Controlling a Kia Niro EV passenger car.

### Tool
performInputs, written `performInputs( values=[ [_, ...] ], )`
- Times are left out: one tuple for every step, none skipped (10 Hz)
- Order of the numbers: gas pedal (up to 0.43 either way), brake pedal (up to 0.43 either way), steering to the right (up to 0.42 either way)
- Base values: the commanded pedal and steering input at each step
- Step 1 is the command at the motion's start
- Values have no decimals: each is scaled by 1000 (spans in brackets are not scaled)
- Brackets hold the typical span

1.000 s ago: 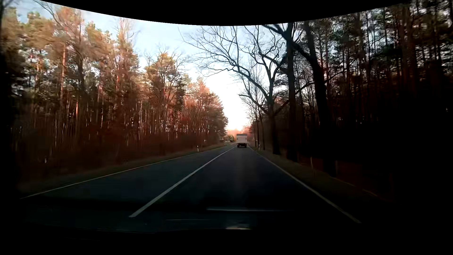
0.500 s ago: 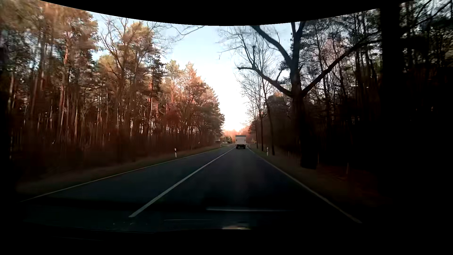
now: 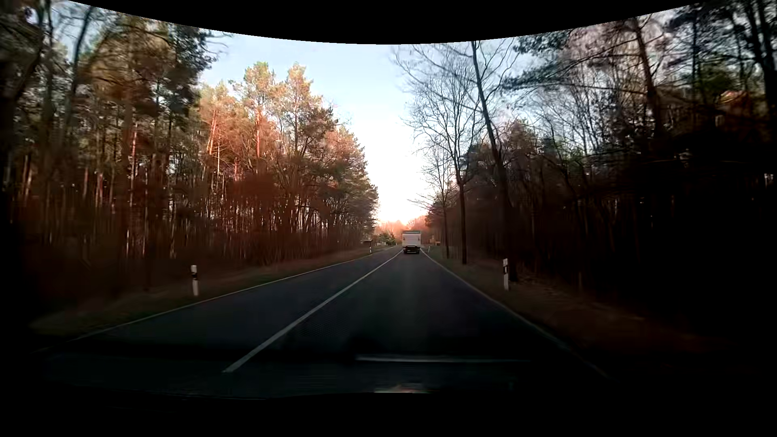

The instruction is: Follow the waypoints while adhering to traffic rules and regulations

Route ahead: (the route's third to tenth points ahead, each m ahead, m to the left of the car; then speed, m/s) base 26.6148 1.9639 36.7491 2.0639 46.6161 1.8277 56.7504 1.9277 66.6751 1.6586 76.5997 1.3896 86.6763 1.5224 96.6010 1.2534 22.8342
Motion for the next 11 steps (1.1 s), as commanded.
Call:
performInputs(
  values=[
    [87,0,1],
    [87,0,1],
    [87,0,1],
    [79,0,1],
    [79,0,1],
    [79,0,1],
    [79,0,1],
    [79,0,1],
    [79,0,1],
    [79,0,1],
    [79,0,1]
  ],
)
